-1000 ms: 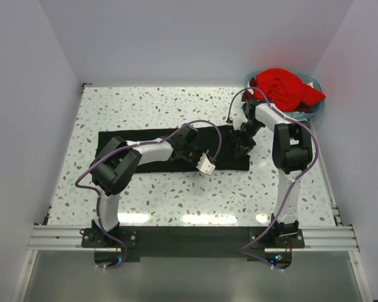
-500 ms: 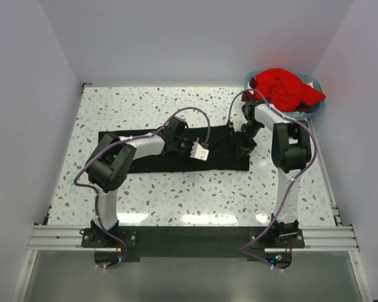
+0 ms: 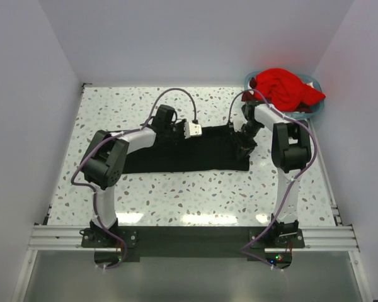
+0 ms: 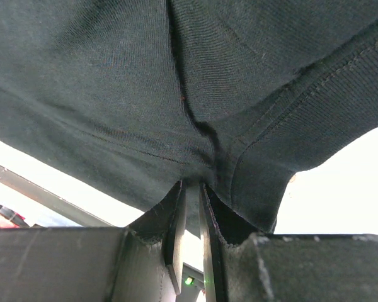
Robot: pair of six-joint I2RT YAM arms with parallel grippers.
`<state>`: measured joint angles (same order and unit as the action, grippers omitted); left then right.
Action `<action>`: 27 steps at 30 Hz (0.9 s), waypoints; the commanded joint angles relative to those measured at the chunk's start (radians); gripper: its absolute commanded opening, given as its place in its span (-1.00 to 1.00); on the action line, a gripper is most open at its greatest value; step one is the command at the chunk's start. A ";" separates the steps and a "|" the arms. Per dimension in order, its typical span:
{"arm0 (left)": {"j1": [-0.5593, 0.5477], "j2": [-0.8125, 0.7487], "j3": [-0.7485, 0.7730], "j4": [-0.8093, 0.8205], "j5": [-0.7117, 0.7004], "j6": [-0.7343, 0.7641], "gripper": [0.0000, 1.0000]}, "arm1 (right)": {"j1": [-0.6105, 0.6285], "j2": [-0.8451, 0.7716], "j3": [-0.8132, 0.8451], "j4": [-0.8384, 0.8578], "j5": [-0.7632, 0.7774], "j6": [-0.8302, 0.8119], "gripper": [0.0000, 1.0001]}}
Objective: Fold and stack the t-shirts
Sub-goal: Fold the tshirt
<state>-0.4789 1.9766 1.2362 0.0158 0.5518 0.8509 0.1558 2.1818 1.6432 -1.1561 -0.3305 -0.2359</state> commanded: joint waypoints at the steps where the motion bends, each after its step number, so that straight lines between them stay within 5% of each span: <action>1: 0.017 -0.004 0.028 0.033 -0.024 -0.041 -0.71 | -0.006 -0.004 0.010 0.001 0.022 0.004 -0.64; 12: 0.141 -0.035 0.074 -0.072 -0.110 -0.242 -0.67 | -0.004 -0.045 0.032 -0.017 -0.010 -0.005 -0.65; 19: 0.178 -0.160 0.007 -0.148 0.090 -0.300 -0.43 | -0.001 -0.125 0.049 0.047 -0.087 -0.031 -0.61; 27: 0.177 -0.147 0.035 -0.198 0.163 -0.384 -0.31 | 0.001 0.050 0.392 0.137 -0.107 -0.007 -0.44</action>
<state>-0.3042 1.8309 1.2438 -0.1436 0.6525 0.5297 0.1562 2.1773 1.9083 -1.0946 -0.3981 -0.2512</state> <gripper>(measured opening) 0.345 0.274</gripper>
